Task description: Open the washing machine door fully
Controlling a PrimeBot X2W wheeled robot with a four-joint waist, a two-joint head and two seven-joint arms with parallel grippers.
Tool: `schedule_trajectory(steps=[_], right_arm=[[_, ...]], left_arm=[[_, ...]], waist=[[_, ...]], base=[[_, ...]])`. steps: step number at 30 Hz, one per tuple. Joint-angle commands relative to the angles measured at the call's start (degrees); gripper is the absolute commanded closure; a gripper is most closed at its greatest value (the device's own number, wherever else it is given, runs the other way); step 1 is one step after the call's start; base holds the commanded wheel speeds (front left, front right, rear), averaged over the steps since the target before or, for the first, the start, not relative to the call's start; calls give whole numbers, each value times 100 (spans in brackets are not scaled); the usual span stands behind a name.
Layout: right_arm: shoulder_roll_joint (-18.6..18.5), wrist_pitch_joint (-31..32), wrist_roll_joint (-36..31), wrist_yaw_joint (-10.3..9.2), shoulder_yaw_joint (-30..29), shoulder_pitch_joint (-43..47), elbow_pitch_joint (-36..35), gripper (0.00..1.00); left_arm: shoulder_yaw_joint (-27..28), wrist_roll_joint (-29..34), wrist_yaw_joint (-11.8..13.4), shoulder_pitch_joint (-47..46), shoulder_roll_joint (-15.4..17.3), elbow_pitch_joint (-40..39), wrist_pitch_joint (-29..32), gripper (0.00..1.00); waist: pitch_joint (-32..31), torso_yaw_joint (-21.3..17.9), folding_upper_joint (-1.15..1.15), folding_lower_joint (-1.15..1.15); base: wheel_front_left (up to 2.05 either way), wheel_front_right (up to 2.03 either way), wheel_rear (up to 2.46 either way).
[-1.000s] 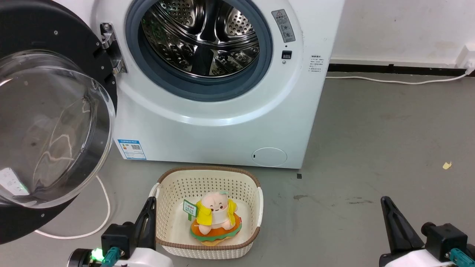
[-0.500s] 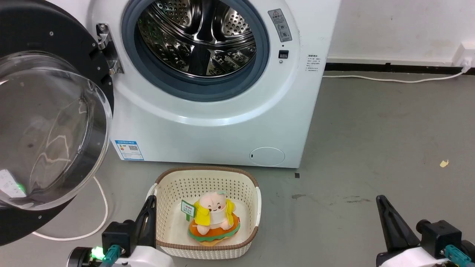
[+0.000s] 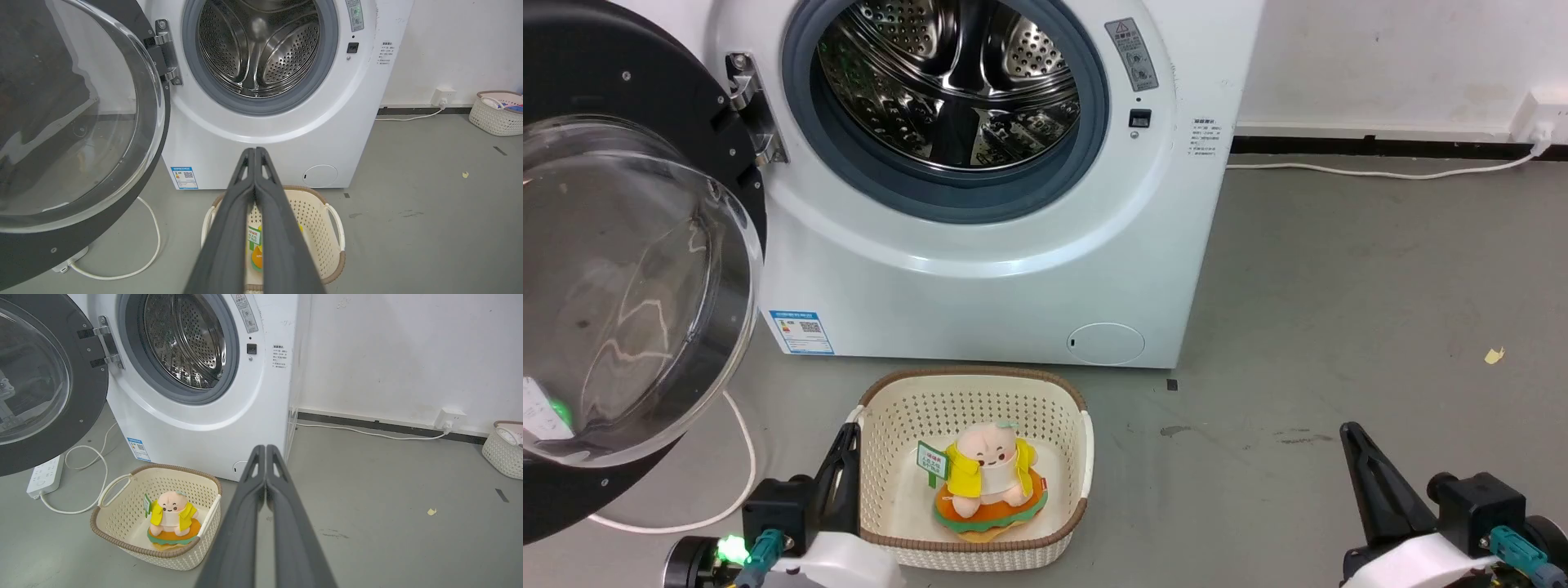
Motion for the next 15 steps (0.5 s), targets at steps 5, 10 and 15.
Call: schedule_trajectory(steps=[5, 10, 15], right_arm=[[14, 66, -74, 3, 40, -93, -25, 100], [14, 112, -103, 3, 63, -120, -28, 100], [15, 159, -132, 3, 86, -147, -31, 100]], left_arm=[[89, 100, -58, -75, -75, -54, 60, 100], [137, 150, -81, -85, -104, -71, 102, 100], [186, 199, -105, -94, -133, -88, 143, 100]], waist=[[3, -22, 0, 0], [6, -41, 0, 0], [9, -60, 0, 0]], base=[[0, 0, 0], [0, 0, 0], [0, 0, 0]])
